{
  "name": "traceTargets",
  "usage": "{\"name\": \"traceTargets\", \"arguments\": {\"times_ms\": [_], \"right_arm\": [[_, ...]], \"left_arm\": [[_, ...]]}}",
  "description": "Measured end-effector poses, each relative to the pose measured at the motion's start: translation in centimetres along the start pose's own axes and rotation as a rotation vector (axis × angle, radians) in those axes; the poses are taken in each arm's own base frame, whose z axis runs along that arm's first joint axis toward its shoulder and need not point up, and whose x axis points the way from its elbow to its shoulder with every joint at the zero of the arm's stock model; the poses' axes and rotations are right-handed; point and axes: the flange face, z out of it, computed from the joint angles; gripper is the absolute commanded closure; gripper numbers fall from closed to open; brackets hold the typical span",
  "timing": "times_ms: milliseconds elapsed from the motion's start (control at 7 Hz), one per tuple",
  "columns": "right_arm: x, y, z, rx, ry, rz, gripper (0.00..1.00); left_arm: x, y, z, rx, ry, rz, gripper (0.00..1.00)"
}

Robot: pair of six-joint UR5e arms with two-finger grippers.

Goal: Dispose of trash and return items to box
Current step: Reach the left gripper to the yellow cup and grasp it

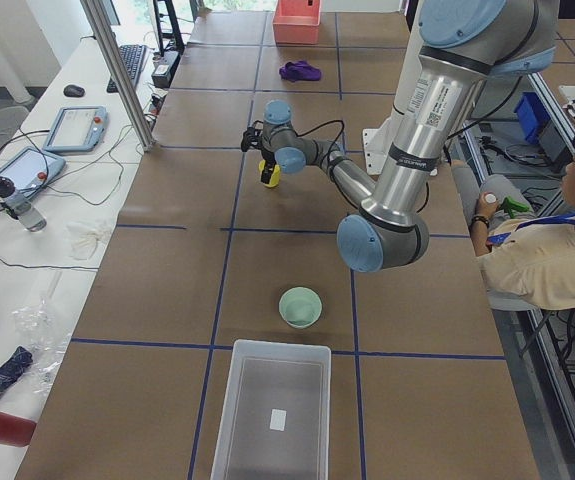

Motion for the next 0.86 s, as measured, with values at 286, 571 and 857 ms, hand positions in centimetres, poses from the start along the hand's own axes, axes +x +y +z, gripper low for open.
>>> {"name": "traceTargets", "arguments": {"times_ms": [286,571,857], "right_arm": [[0.1,0.1,0.1,-0.002,0.0,0.002,0.0],[0.1,0.1,0.1,-0.003,0.0,0.003,0.0],[0.1,0.2,0.1,-0.005,-0.002,0.006,0.0]], "left_arm": [[-0.3,0.2,1.5,0.001,-0.024,0.001,1.0],[-0.3,0.1,1.6,0.01,-0.031,-0.007,1.0],[0.1,0.2,-0.5,0.037,-0.009,-0.045,1.0]]}}
